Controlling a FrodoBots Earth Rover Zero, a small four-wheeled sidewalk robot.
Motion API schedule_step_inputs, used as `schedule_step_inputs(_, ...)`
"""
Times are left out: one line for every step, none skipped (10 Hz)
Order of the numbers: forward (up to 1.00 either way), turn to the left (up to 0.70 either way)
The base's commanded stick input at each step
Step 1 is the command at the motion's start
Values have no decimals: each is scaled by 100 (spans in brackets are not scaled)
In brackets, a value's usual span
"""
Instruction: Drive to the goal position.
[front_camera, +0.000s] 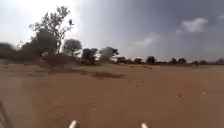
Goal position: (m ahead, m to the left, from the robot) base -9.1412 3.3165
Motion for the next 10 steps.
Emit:
schedule_step_inputs(100, 0)
schedule_step_inputs(100, 0)
schedule_step_inputs(100, 0)
schedule_step_inputs(100, 0)
schedule_step_inputs(100, 0)
schedule_step_inputs(100, 0)
schedule_step_inputs(100, 0)
schedule_step_inputs(100, 0)
schedule_step_inputs(100, 0)
schedule_step_inputs(100, 0)
